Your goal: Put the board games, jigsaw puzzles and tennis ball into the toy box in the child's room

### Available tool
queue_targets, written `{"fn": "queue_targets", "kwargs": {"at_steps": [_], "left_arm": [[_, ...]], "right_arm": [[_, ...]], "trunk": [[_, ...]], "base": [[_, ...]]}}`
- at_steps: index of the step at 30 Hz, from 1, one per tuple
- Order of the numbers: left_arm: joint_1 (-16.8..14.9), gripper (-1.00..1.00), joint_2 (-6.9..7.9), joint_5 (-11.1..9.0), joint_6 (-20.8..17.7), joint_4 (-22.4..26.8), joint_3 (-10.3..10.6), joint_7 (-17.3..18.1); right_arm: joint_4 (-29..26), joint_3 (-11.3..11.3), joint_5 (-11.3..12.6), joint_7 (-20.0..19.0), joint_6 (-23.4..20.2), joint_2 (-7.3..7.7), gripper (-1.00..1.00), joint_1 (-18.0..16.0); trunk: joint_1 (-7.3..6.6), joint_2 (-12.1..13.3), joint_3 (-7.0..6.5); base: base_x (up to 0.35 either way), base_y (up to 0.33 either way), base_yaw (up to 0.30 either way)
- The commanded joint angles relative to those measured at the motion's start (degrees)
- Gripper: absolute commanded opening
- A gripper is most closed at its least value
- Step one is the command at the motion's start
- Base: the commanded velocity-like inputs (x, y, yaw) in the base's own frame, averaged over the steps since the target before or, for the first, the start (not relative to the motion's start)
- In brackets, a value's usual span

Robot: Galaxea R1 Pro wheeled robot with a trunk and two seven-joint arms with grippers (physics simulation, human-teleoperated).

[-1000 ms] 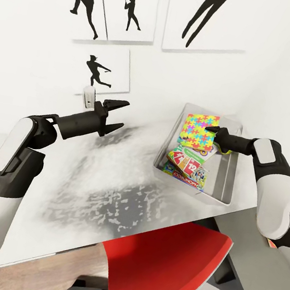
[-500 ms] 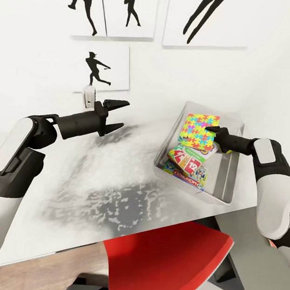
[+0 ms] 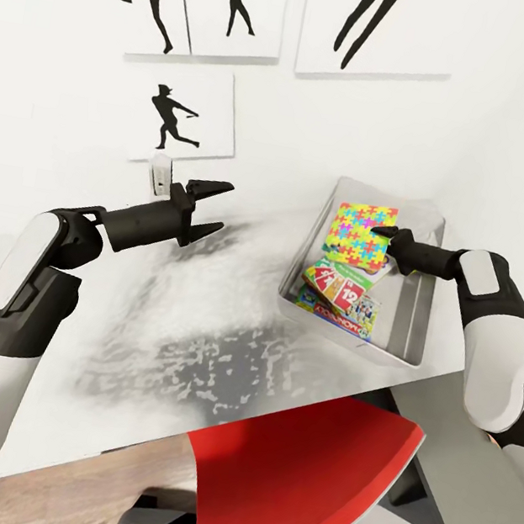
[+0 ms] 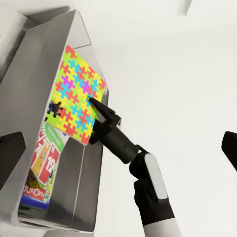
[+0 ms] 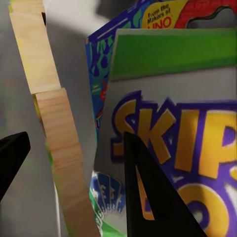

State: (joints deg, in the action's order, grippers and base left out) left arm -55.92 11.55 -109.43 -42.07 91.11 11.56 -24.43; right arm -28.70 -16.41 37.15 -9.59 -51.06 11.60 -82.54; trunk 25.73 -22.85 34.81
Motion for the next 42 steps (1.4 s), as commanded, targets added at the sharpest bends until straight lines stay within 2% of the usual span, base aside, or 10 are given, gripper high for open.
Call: {"fn": "queue_targets", "kwargs": {"at_steps": [1,18,34,35,42], "left_arm": [[-0.1,1.00,0.03,-0.6,0.1,0.0,0.0,-0.5],[-0.1,1.00,-0.04,-0.6,0.1,0.0,0.0,-0.5],[0.0,1.00,-0.04,-0.5,0.1,0.0,0.2,-0.5],[0.0,1.00,-0.04,-0.5,0.1,0.0,0.2,-0.5],[-0.1,1.00,-0.04,-0.6,0.1,0.0,0.2,-0.5]], "right_arm": [[0.1,-0.2,-1.8,-0.4,-0.2,-0.06,-1.00,0.0],[0.3,-0.2,-1.8,-0.2,2.1,-0.42,-1.00,-0.6],[-0.1,-0.3,-1.8,-0.2,2.4,-0.28,-1.00,-0.5],[-0.1,-0.3,-1.8,-0.2,2.4,-0.26,1.00,-0.5],[-0.3,-0.3,-1.8,-0.2,2.4,-0.06,1.00,-0.5]], "trunk": [[0.05,-0.1,0.11],[0.05,-0.1,0.19],[0.05,-0.1,0.67],[0.05,-0.1,0.68],[0.05,-0.1,0.69]], "base": [[0.000,0.000,0.000],[0.000,0.000,0.000],[0.000,0.000,0.000],[0.000,0.000,0.000],[0.000,0.000,0.000]]}}
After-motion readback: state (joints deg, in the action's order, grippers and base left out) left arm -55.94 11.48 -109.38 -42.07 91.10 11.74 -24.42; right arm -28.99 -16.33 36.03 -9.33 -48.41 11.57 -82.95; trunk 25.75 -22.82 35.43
